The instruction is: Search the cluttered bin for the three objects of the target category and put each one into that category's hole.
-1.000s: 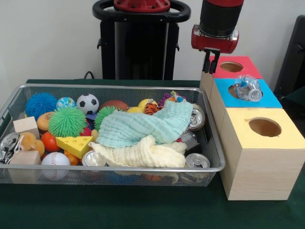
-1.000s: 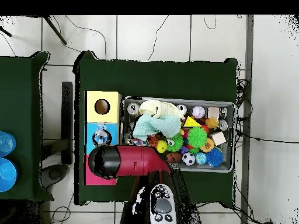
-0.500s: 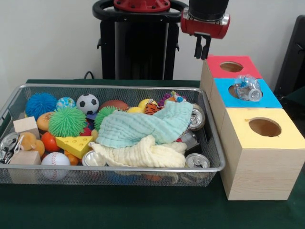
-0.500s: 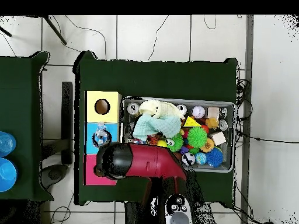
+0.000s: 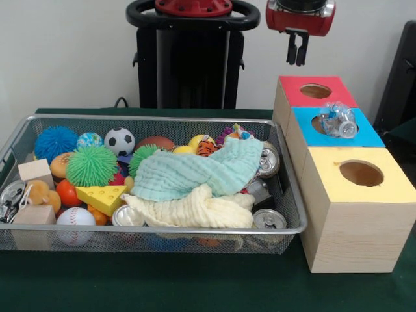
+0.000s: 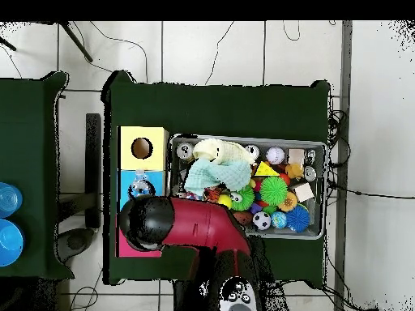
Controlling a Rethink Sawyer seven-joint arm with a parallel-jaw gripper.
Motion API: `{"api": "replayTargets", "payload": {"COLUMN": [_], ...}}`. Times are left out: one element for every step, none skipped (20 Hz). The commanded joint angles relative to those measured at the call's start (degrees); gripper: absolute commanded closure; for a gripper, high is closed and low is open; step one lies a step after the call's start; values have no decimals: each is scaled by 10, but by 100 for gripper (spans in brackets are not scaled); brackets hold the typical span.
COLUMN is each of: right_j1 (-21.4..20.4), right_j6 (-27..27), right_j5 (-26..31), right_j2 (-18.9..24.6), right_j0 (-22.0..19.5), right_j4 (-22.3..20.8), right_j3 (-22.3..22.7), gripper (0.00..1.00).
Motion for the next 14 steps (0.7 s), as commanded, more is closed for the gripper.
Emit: {"api": "replayTargets", "payload": {"right_j1": [37, 42, 39, 40, 42, 44, 47, 49, 51, 53, 56, 57, 54, 53], "right_j6": [154, 157, 157, 156, 149, 142, 135, 134, 135, 136, 138, 139, 142, 143], "right_j5": [0, 2, 5, 10, 9, 8, 6, 5, 5, 5, 10, 14, 18, 22], "right_j2": [23, 20, 17, 14, 14, 14, 14, 13, 12, 11, 10, 9, 7, 6], "right_j0": [30, 34, 37, 39, 35, 32, 28, 28, 29, 31, 31, 32, 33, 34], "right_j4": [51, 54, 55, 57, 62, 67, 71, 75, 77, 80, 83, 84, 87, 88], "right_j3": [-2, -9, -10, -16, -16, -17, -19, -21, -23, -25, -32, -35, -35, -37], "gripper": [100, 100, 100, 100, 100, 100, 100, 100, 100, 100, 100, 100, 100, 100]}}
